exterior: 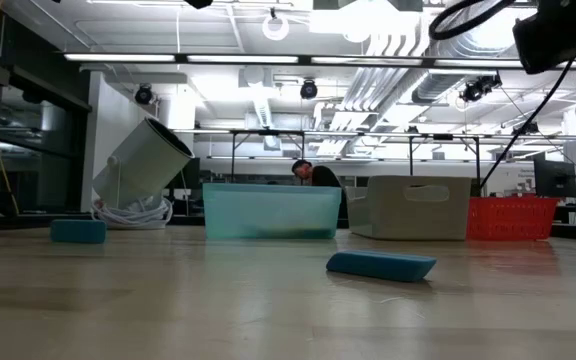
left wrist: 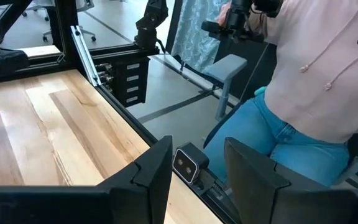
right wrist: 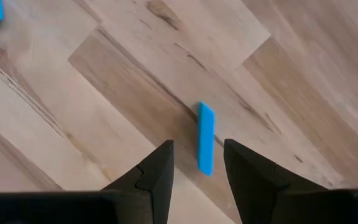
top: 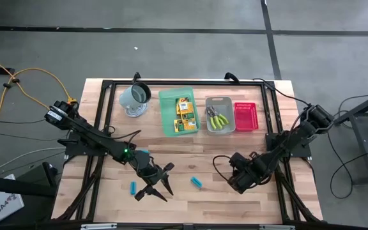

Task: Pick & Place School Supplies
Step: Put the middle right blue eraser into the red bin

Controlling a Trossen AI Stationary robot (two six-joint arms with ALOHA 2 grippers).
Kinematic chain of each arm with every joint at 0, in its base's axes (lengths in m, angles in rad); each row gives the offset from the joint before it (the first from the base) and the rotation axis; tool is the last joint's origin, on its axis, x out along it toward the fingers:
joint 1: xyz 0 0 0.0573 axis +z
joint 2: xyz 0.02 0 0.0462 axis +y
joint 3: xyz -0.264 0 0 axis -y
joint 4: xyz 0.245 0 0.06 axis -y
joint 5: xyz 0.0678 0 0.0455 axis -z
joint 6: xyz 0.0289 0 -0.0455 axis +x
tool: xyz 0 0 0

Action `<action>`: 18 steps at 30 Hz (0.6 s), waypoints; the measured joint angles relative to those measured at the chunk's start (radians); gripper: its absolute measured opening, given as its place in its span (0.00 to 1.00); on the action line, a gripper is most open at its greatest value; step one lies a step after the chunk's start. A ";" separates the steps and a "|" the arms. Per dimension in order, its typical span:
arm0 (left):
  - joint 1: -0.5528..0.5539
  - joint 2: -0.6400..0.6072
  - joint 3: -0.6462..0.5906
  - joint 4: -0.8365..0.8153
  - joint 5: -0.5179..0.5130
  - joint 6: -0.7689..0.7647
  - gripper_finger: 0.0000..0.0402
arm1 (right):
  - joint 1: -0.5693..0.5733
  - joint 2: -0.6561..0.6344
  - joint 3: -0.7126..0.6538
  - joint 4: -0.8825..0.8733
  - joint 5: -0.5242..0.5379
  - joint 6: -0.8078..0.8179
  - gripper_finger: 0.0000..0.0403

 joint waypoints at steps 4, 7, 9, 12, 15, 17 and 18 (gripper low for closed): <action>0.000 0.000 0.000 0.005 0.000 0.000 0.35 | 0.003 0.014 0.000 0.014 -0.001 0.000 0.33; 0.000 0.000 0.000 0.005 0.001 0.000 0.35 | 0.004 0.033 0.000 0.014 -0.009 0.007 0.33; 0.000 0.000 0.000 0.005 0.001 0.000 0.35 | 0.006 0.056 0.000 0.023 -0.016 0.004 0.33; 0.000 0.000 0.000 0.006 0.002 0.000 0.35 | 0.006 0.085 0.000 0.026 -0.032 -0.005 0.33; 0.000 0.000 0.000 0.010 0.002 0.000 0.35 | 0.008 0.111 0.000 0.029 -0.050 -0.008 0.33; 0.000 0.000 0.000 0.010 0.002 0.000 0.35 | 0.008 0.127 0.000 0.029 -0.052 -0.008 0.33; 0.000 0.000 0.000 0.009 0.002 0.000 0.35 | 0.008 0.134 0.000 0.029 -0.053 -0.008 0.33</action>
